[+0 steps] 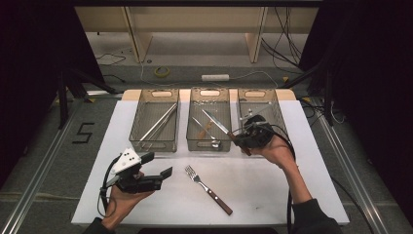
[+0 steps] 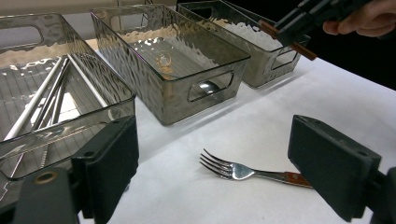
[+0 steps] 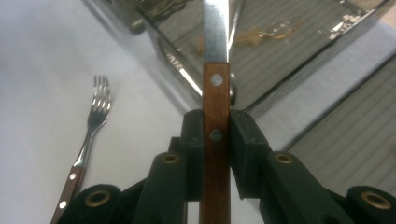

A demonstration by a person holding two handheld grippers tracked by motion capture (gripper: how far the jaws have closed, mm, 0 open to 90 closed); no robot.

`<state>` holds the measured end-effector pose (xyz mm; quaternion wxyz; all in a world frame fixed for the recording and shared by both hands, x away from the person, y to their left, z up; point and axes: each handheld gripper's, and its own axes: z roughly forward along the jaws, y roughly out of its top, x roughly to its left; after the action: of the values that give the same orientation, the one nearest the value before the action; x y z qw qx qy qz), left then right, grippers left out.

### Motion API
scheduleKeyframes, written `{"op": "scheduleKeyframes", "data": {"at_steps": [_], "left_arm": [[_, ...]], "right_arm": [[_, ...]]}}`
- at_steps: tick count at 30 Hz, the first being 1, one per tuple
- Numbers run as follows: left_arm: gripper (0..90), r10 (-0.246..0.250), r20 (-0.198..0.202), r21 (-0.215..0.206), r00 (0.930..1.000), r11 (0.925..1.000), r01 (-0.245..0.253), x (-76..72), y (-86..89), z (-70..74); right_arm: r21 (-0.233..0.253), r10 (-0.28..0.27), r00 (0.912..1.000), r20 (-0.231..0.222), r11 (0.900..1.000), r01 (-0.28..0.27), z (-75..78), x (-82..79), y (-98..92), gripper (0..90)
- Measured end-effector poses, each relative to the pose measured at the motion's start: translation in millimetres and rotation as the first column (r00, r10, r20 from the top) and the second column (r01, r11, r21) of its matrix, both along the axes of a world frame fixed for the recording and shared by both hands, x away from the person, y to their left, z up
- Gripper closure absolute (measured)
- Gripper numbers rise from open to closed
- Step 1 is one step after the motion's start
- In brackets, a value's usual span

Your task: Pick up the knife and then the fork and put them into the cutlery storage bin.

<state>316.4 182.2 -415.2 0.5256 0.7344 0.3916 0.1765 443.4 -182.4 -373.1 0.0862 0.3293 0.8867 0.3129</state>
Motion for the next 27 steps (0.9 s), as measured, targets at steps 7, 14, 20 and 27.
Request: {"op": "scheduleKeyframes", "data": {"at_steps": [7, 14, 20, 27], "left_arm": [[15.9, 0.001, -0.001, -0.003, 1.0, 1.0, -0.001, 0.1, 0.4, 0.0], [15.9, 0.001, -0.001, -0.002, 1.0, 1.0, -0.001, 0.2, 0.6, 0.0], [15.9, 0.002, 0.0, -0.002, 1.0, 1.0, -0.002, -0.1, 0.6, 0.2], [15.9, 0.002, 0.001, -0.003, 1.0, 1.0, -0.002, -0.2, 0.7, 0.3]], "right_arm": [[-0.004, -0.043, 0.9989, 0.017, 0.999, 0.043, 8.0, 16.5, -6.5, 77.2], [-0.003, -0.095, 0.9955, 0.01, 0.995, 0.095, 13.2, 33.5, -15.2, 77.2], [-0.001, -0.164, 0.9865, 0.007, 0.987, 0.164, 14.4, 48.2, -25.8, 77.2], [-0.011, -0.242, 0.9703, 0.004, 0.97, 0.242, 9.1, 59.4, -38.2, 77.1]]}}
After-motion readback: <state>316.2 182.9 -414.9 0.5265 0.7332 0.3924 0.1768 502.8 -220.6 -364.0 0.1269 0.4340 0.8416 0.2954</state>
